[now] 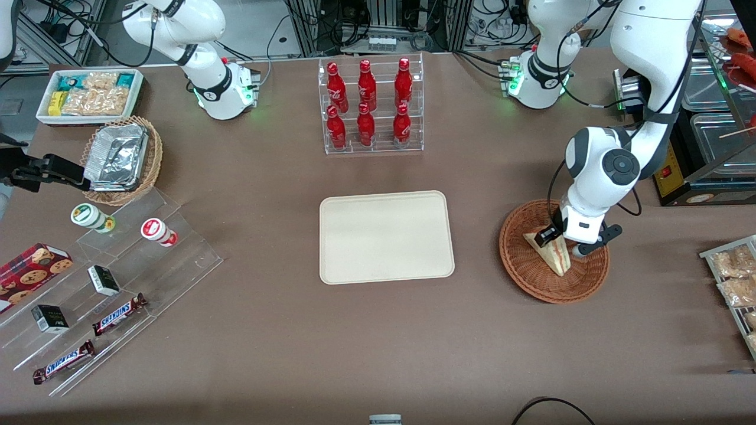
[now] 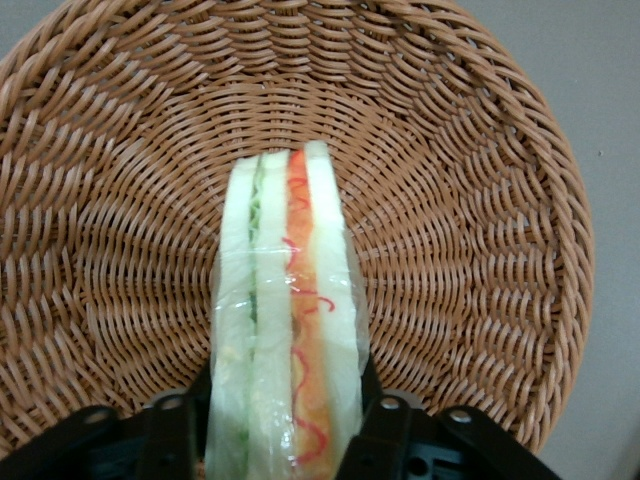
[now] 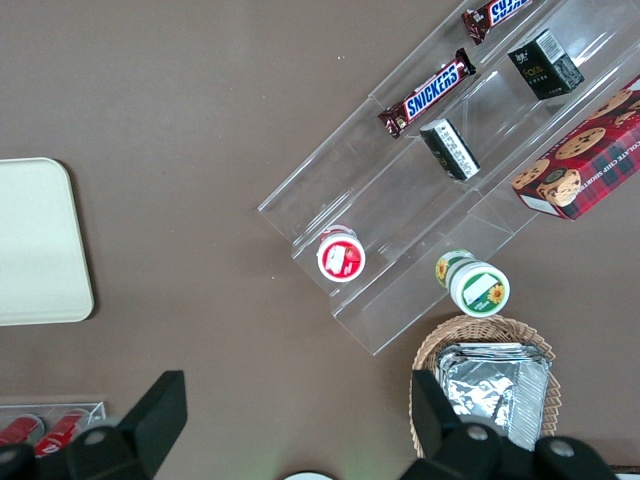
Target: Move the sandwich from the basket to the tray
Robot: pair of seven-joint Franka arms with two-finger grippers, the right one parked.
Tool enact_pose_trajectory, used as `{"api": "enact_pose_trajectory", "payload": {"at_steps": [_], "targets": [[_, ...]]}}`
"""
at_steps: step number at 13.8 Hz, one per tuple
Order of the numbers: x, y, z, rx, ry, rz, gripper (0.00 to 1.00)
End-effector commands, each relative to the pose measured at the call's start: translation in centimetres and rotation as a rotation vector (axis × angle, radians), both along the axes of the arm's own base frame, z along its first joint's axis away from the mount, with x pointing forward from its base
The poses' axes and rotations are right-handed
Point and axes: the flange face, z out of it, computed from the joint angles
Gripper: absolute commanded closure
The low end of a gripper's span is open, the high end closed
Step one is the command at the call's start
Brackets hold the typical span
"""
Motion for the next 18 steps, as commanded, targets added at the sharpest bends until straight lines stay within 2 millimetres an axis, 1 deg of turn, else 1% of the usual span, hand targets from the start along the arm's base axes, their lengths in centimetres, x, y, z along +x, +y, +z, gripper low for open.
{"api": "enact_pose_trajectory", "payload": {"at_steps": [1, 2, 3, 5, 6, 7, 8, 9, 10, 11, 12, 13, 14, 16, 18], "targets": [[0.3, -0.1, 1.8, 0.003, -0.021, -0.003, 1.0], [0.7, -0.2, 3.3, 0.01, -0.014, -0.008, 1.0], [1.2, -0.2, 5.2, 0.014, -0.004, -0.008, 1.0], [3.4, -0.7, 10.2, 0.028, 0.059, -0.012, 1.0], [4.4, -1.8, 13.1, 0.037, 0.107, -0.03, 1.0], [5.2, -4.1, 16.1, 0.044, 0.138, -0.068, 1.0], [5.7, -5.8, 18.4, 0.051, 0.16, -0.093, 1.0], [5.8, -7.8, 20.5, 0.053, 0.164, -0.123, 1.0], [5.5, -10.3, 22.1, 0.053, 0.161, -0.163, 1.0], [5.0, -12.4, 23.2, 0.053, 0.147, -0.201, 1.0], [4.3, -14.5, 23.9, 0.05, 0.135, -0.244, 1.0], [3.7, -16.6, 23.7, 0.046, 0.135, -0.302, 1.0], [2.6, -19.7, 23.1, 0.048, 0.139, -0.354, 1.0], [0.9, -25.4, 20.9, 0.061, 0.156, -0.439, 1.0], [0.6, -30.6, 17.8, 0.068, 0.174, -0.465, 1.0]]}}
